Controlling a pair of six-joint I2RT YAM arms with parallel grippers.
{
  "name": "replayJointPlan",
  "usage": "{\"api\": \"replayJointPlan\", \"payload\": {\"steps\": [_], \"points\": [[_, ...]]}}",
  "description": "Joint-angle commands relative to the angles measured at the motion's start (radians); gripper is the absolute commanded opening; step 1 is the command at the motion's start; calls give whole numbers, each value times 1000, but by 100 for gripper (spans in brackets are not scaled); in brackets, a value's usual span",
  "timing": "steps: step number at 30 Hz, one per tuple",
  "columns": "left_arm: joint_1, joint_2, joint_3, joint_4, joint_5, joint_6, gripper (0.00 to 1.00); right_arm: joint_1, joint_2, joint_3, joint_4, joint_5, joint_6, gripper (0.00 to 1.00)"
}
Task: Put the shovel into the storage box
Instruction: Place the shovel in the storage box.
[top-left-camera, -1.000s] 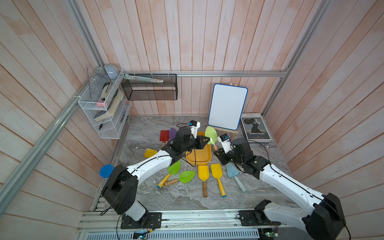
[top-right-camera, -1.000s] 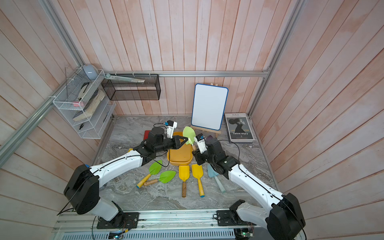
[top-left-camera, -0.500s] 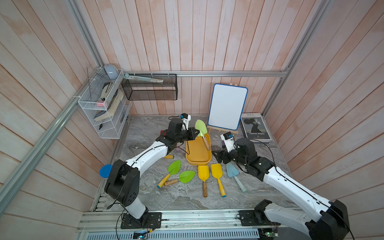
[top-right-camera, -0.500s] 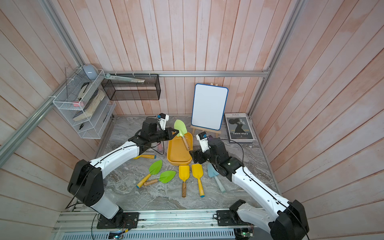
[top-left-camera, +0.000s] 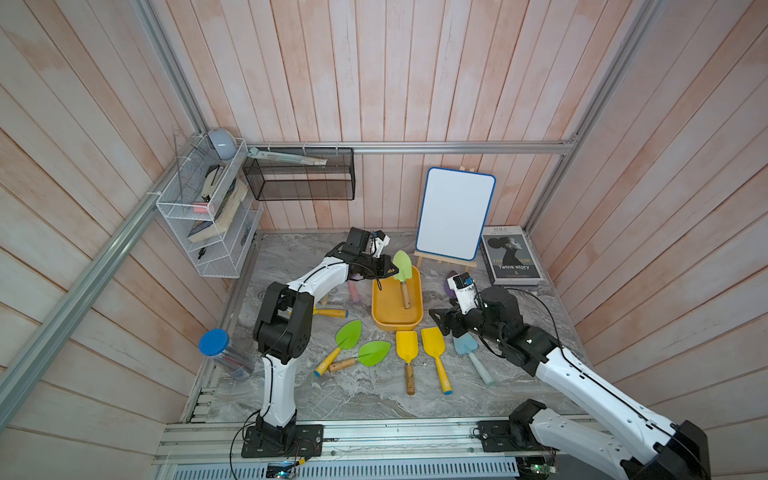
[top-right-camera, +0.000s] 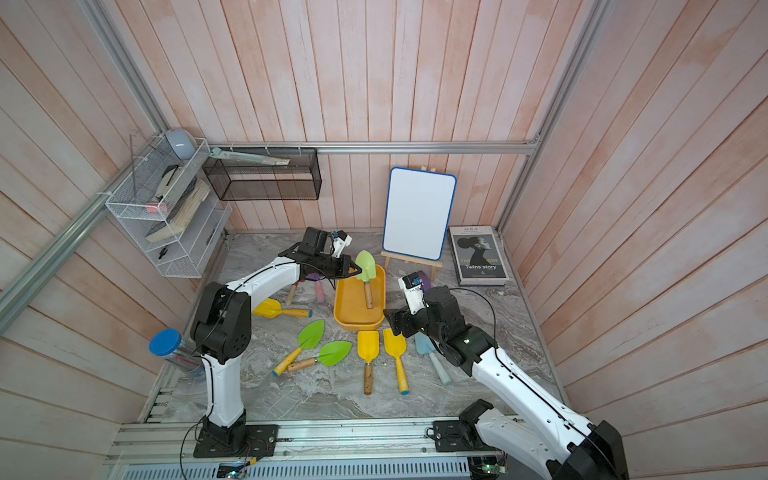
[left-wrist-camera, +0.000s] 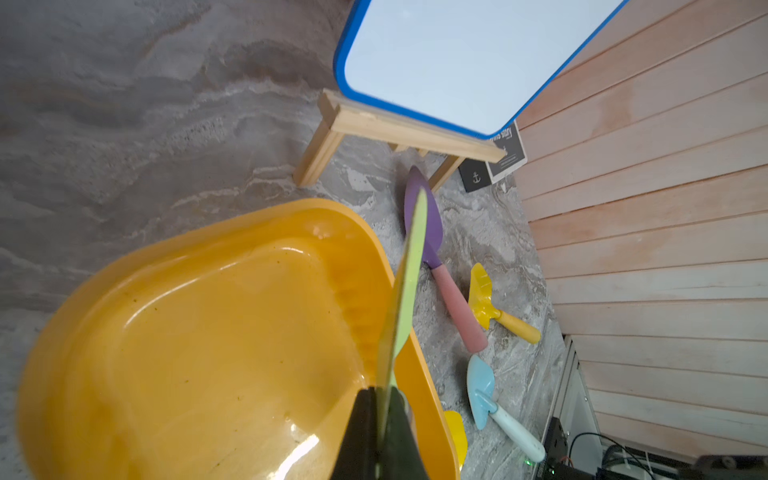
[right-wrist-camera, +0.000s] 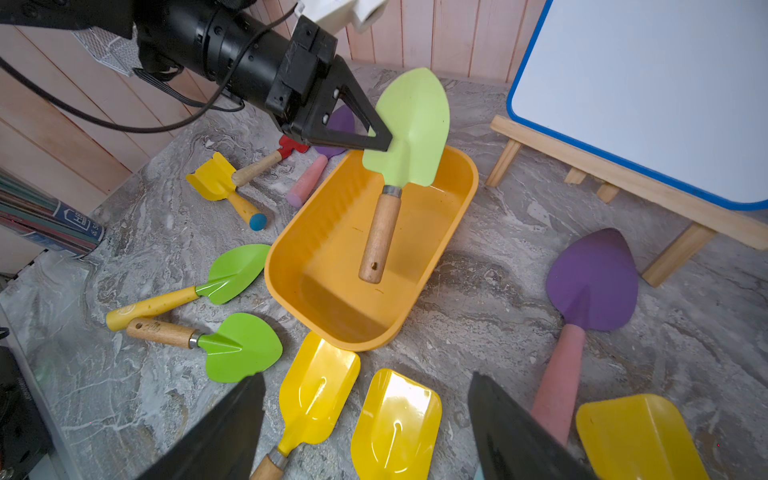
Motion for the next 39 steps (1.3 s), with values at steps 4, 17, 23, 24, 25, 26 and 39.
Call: {"api": "replayJointPlan", "payload": {"steps": [4,17,23,24,25,26,39], "points": [[-23,36,28,-41,24,20,0,-11,12,-1,12,0,-10,82],[-32,122,57,-85,-34,-31,0,-15,35,-4,22,-12,-9,82],[-35,175,121,-140,-24,-37,0,-18,39,-9,26,-16,-10,82],[-36,185,135,-155,-25,-36,0,-19,40,-9,26,-17,-12,82],[-36,193,148,-169,-25,-34,0,-20,41,-8,25,-17,-13,82],[-36,201,160,-185,-25,-31,0,-22,44,-8,26,-17,-14,82],[-42,268,262,-317,-52,-22,5,-31,46,-6,28,-24,-20,82]]}}
